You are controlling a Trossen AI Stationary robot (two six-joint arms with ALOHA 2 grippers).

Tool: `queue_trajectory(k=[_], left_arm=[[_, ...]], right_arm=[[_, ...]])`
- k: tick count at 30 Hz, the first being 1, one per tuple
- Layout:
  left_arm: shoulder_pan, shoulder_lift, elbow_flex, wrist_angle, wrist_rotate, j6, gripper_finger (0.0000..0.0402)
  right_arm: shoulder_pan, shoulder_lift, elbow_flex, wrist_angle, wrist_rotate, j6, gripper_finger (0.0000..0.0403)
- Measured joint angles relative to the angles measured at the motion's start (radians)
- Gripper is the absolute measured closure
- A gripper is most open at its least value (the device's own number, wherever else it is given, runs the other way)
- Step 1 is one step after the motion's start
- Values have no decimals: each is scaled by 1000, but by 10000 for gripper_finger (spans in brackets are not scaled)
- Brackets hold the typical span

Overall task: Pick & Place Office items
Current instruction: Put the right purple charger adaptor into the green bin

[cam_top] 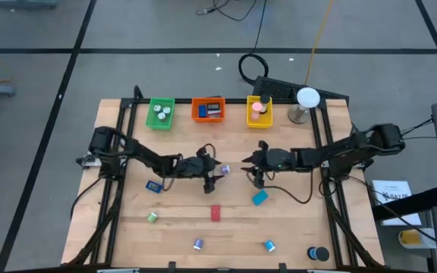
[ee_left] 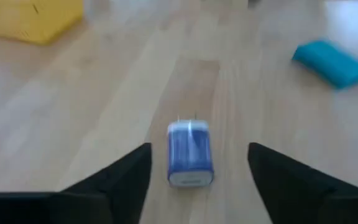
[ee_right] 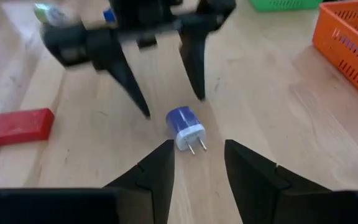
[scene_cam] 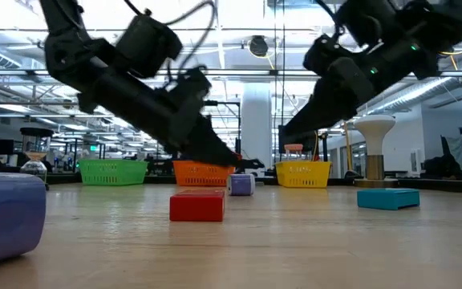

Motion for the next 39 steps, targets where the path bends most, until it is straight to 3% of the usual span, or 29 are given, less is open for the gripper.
queue_trajectory(k=[4, 8, 11, 18, 20, 23, 31, 35, 39], left_arm=[[2, 79, 66, -44, -47, 4, 87], [3, 108, 104, -84, -54, 9, 89], [3, 112, 113, -90, -53, 16, 121], [3, 112, 112, -95, -52, 86, 251], [3, 106, 108, -89, -38, 109, 269], [21, 79, 80, -33, 79, 125, 269], [108, 56, -101, 400, 480, 22, 269], [129, 56, -148, 510, 542, -24, 269], [127, 56, -151, 520, 563, -30, 269]], right_arm=[[1, -21, -55, 84, -1, 5, 273], [1, -23, -73, 107, -1, 4, 273], [1, -24, -76, 111, -1, 0, 273], [3, -23, -76, 120, -1, -56, 272], [7, -15, -76, 135, 1, -82, 268], [29, 1, -76, 176, 37, -167, 248], [115, 86, -19, 294, 103, -486, 161], [130, 142, 46, 278, 100, -582, 140], [127, 208, 125, 229, 97, -643, 140]])
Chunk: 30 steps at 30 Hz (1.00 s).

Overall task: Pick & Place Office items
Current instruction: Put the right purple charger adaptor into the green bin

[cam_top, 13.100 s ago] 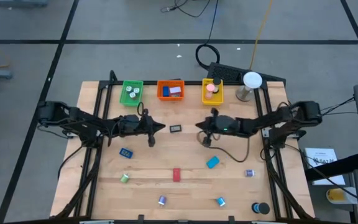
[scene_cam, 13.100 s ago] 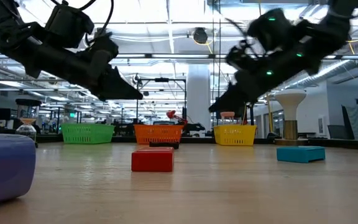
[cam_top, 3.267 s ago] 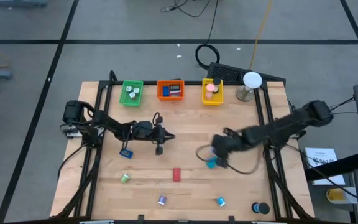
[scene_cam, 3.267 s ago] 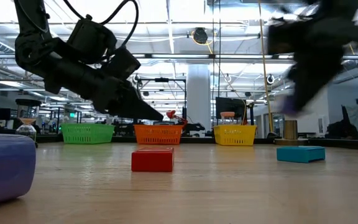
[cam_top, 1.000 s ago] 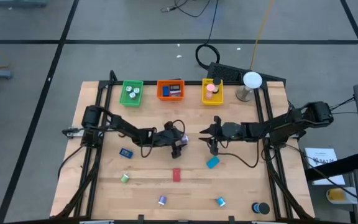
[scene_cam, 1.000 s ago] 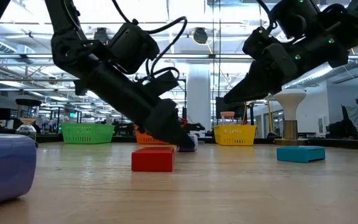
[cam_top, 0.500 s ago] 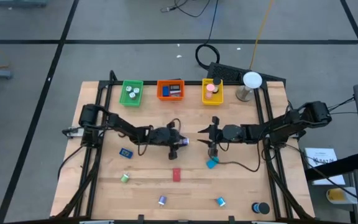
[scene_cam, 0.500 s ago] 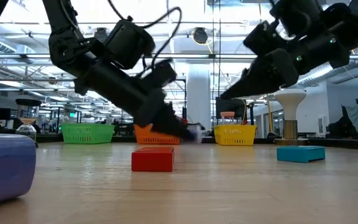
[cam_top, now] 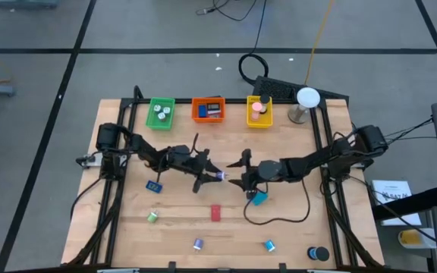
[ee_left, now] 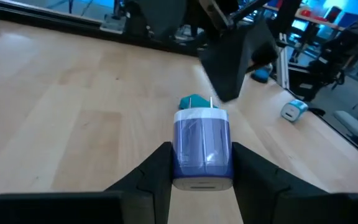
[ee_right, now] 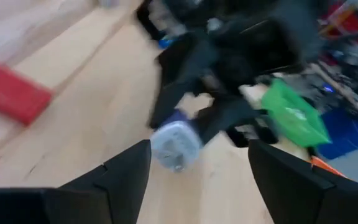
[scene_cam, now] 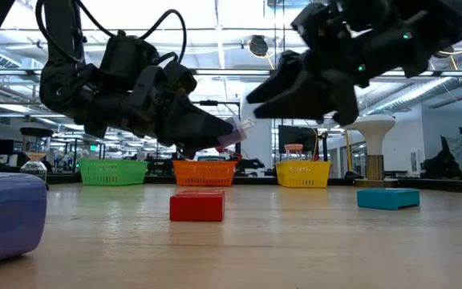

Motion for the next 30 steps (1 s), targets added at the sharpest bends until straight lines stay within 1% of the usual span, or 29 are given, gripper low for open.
queue_trajectory(k=[2, 6, 11, 14, 17, 23, 25, 27, 30], left_arm=[[-2, 0, 0, -1, 0, -1, 269], [-5, 0, 0, 1, 10, -1, 269], [-5, 0, 1, 10, 21, -2, 269], [-5, 0, 1, 15, 31, -3, 269], [-5, 0, 1, 9, 31, -8, 269], [-4, 0, 0, 16, 52, -27, 267], [-4, 0, 0, 21, 58, -27, 251], [-3, -16, -3, 19, 57, -26, 222], [15, -94, -28, -25, 52, 7, 173]], right_arm=[[-2, 36, 33, -32, -24, -34, 144], [-2, 99, 96, -92, -19, -75, 148], [-7, 160, 150, -93, -17, -110, 150], [-15, 181, 175, -88, -18, -124, 160], [-16, 186, 178, -85, -17, -139, 185], [-14, 186, 178, -82, -16, -150, 262], [-14, 186, 178, -77, -19, -149, 265], [-14, 186, 178, -66, -20, -138, 265], [-16, 164, 179, -74, -9, -131, 265]])
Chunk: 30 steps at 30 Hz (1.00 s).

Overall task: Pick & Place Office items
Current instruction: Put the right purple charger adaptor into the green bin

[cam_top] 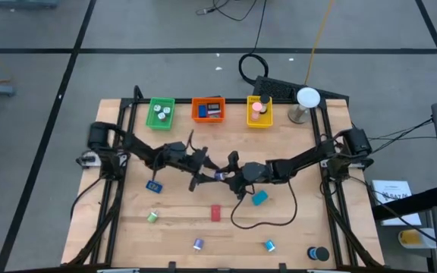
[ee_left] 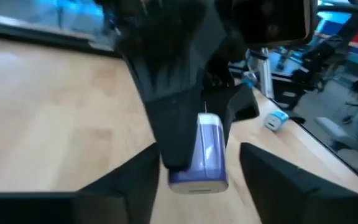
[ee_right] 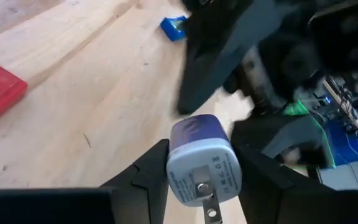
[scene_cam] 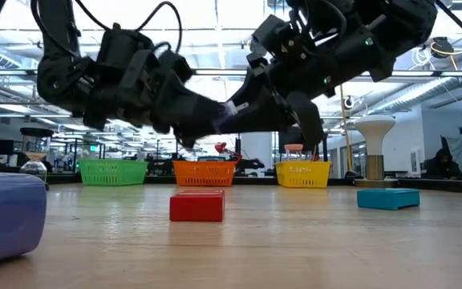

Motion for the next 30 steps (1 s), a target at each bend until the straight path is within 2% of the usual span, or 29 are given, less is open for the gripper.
queue_trajectory(k=[3, 6, 10, 14, 18, 22, 26, 30], left_arm=[[12, -137, -60, -85, -68, 58, 137], [1, -294, -146, -173, -223, 112, 120], [-46, -473, -256, -204, -426, 150, 129], [-89, -598, -332, -204, -543, 159, 156], [-113, -664, -377, -210, -594, 162, 183], [-125, -687, -398, -213, -632, 175, 207], [-126, -688, -398, -224, -633, 175, 226], [-129, -688, -398, -226, -633, 174, 239]], right_arm=[[-5, -35, 0, -47, 23, 24, 265], [-31, -82, 7, -114, 41, 111, 265], [-104, -101, 109, -353, 39, 302, 265], [-198, -30, 305, -598, -35, 485, 265], [-265, 111, 502, -823, -117, 525, 265], [-288, 258, 674, -996, -149, 527, 265], [-294, 366, 769, -1090, -157, 517, 257], [-294, 408, 795, -1093, -172, 495, 258]])
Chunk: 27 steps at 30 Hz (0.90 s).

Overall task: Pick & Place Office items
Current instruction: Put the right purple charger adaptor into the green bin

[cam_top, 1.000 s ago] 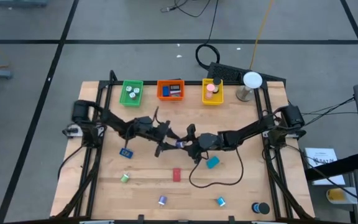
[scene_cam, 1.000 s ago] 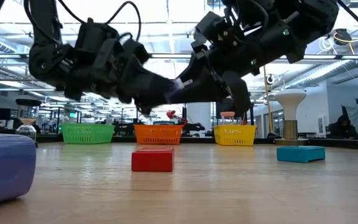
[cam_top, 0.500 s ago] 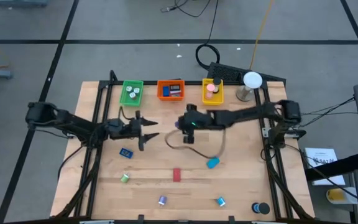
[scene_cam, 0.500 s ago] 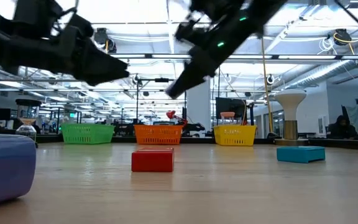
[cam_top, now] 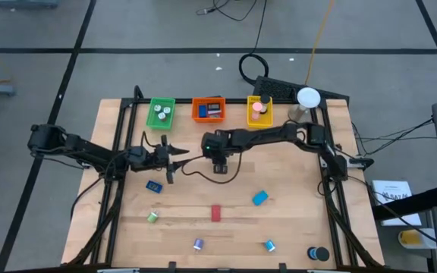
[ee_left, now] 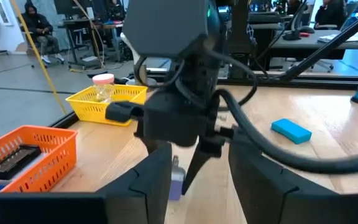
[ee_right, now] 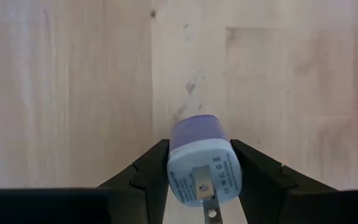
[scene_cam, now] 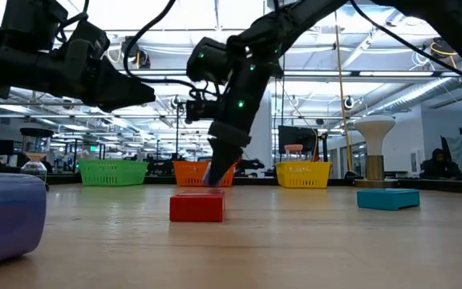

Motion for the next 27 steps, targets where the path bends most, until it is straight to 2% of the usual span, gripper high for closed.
queue_trajectory(k=[5, 17, 20, 23, 27], left_arm=[[0, 0, 0, -1, 0, -1, 250], [0, 0, 0, -9, 0, -9, 248], [0, 0, 0, -29, 0, -11, 248], [-2, 0, 0, -38, 0, -28, 247], [-2, 0, 0, -53, 0, -35, 247]], right_arm=[[0, 13, 1, 0, 0, -16, 256], [8, 9, -1, 56, 28, -16, 193], [20, -22, -1, 52, 83, -38, 177], [32, -84, -2, 3, 87, -53, 170], [48, -197, -45, -29, 85, -49, 188]])
